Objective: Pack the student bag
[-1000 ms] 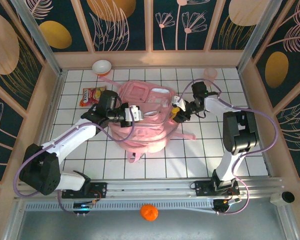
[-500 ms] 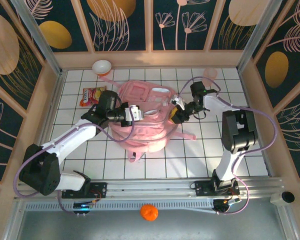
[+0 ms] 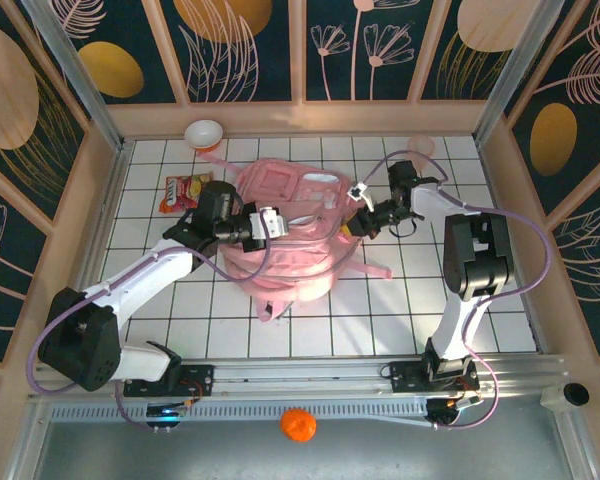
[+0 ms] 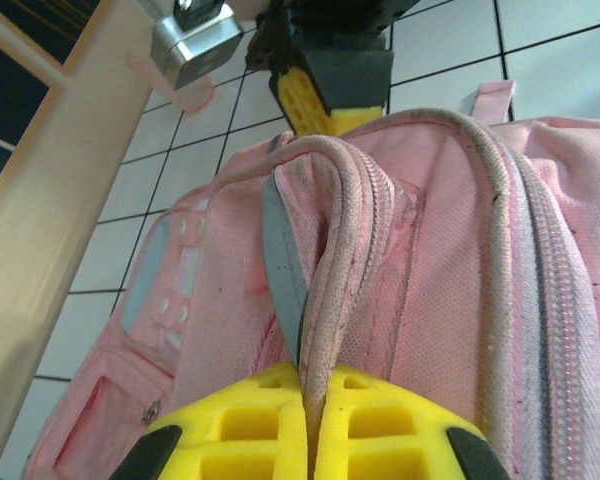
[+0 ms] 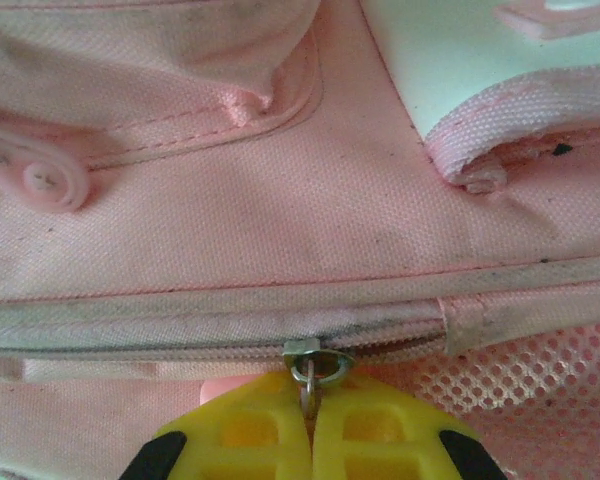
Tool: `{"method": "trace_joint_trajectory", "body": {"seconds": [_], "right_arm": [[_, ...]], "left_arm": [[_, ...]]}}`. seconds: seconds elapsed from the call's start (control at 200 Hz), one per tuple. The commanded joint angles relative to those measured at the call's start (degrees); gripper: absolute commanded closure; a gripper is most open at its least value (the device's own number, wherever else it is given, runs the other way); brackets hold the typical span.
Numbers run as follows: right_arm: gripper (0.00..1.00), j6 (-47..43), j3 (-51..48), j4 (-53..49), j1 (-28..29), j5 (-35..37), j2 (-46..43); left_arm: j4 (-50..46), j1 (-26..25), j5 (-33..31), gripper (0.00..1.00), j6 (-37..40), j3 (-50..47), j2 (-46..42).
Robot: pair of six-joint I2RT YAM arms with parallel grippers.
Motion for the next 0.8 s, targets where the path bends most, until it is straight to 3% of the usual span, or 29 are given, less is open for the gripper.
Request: {"method": "trace_joint_trajectory", "body": {"seconds": [0.0,0.305,0.586,0.796], "right_arm": [[1.00,2.62,0.08,-0.94,-0.23,-4.48,-4.06],[1.00,8.11,-3.58,-0.90,1.28,-5.44,-9.33],[1.00,16.66,-9.27,1.70,4.71,-5.51,-17.07],[1.00,28.82,-13.12,7.16,6.90,-2.92,-23.30]], "left_arm": [[8.47,-0.54,-5.78,1.00,-1.89,-0.30,-0.36],[11.95,-3.46,-15.98,1.00,-6.76,-0.10,1.73],[17.44,-7.47,-25.24,1.00,-21.14,2.27,4.45],[18.65,-10.50,-32.46,1.00,-31.15,3.71,7.33]]}}
